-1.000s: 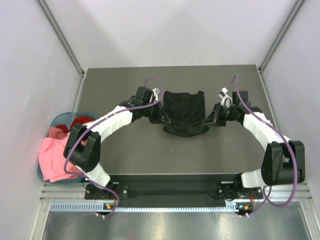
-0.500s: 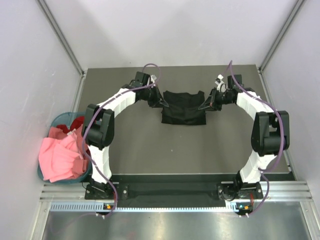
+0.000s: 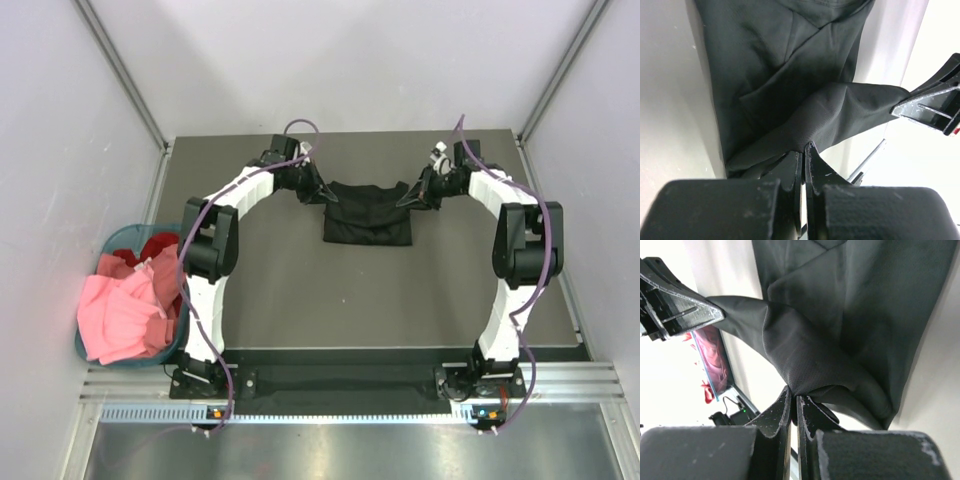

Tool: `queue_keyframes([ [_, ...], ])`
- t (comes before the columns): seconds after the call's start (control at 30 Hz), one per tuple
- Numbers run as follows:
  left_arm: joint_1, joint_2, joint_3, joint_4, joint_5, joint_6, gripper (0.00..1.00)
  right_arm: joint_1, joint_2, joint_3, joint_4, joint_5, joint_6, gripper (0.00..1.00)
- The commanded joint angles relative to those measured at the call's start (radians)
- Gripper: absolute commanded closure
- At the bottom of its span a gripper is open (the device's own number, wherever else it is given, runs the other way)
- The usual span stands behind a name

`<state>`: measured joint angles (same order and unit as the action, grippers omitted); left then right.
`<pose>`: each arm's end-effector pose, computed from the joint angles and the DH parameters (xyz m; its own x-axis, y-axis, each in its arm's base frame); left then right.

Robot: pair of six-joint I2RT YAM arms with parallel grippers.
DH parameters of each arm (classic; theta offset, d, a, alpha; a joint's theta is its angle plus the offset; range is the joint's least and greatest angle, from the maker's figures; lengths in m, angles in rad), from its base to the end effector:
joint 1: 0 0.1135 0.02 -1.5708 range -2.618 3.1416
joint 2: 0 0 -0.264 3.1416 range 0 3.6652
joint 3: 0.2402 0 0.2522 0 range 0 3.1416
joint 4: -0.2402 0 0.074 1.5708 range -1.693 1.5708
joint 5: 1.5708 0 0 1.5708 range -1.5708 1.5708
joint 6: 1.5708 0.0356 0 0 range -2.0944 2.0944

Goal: Fold and stack the t-shirts
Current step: Fold the tshirt

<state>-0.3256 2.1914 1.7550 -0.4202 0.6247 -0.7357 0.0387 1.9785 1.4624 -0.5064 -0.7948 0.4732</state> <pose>0.4560 -0.1759 0.2014 -0.9485 -0.2543 -0.1890 -0.0190 0.6411 -0.7672 0.4176 0.0416 0.2027 -0.9408 0.2830 -0.1864 0.0336 0.6252 0.7797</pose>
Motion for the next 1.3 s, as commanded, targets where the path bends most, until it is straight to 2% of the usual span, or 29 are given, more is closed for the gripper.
queue_keyframes([
  [0.0, 0.011, 0.022, 0.046, 0.049, 0.035, -0.04, 1.0, -0.01, 0.034, 0.067, 0.014, -0.032, 0.018, 1.0],
  [0.37, 0.013, 0.105, 0.086, 0.089, 0.055, -0.096, 1.0, -0.031, 0.118, 0.099, 0.016, -0.05, 0.015, 0.99],
  [0.83, 0.031, 0.123, 0.089, 0.035, -0.025, -0.116, 1.0, -0.068, 0.227, 0.174, 0.043, -0.087, 0.042, 0.96],
  [0.9, 0.033, 0.142, 0.106, 0.017, -0.028, -0.114, 0.95, -0.068, 0.246, 0.188, 0.051, -0.104, 0.054, 0.94],
  [1.03, 0.033, 0.16, 0.161, -0.017, -0.042, -0.097, 0.89, -0.069, 0.284, 0.254, 0.037, -0.107, 0.065, 0.76],
  [1.07, 0.034, 0.159, 0.164, -0.023, -0.046, -0.094, 0.79, -0.069, 0.289, 0.269, 0.023, -0.1, 0.061, 0.74],
  [1.13, 0.034, 0.15, 0.169, -0.035, -0.054, -0.082, 0.66, -0.074, 0.293, 0.321, -0.045, -0.078, 0.026, 0.67],
  [1.17, 0.034, 0.146, 0.173, -0.043, -0.056, -0.073, 0.56, -0.077, 0.292, 0.338, -0.076, -0.054, 0.01, 0.65],
  [1.23, 0.034, 0.133, 0.189, -0.092, -0.068, -0.032, 0.52, -0.082, 0.27, 0.387, -0.142, -0.012, -0.046, 0.61],
  [1.27, 0.034, 0.125, 0.19, -0.106, -0.088, -0.015, 0.51, -0.082, 0.258, 0.4, -0.217, 0.056, -0.07, 0.59],
])
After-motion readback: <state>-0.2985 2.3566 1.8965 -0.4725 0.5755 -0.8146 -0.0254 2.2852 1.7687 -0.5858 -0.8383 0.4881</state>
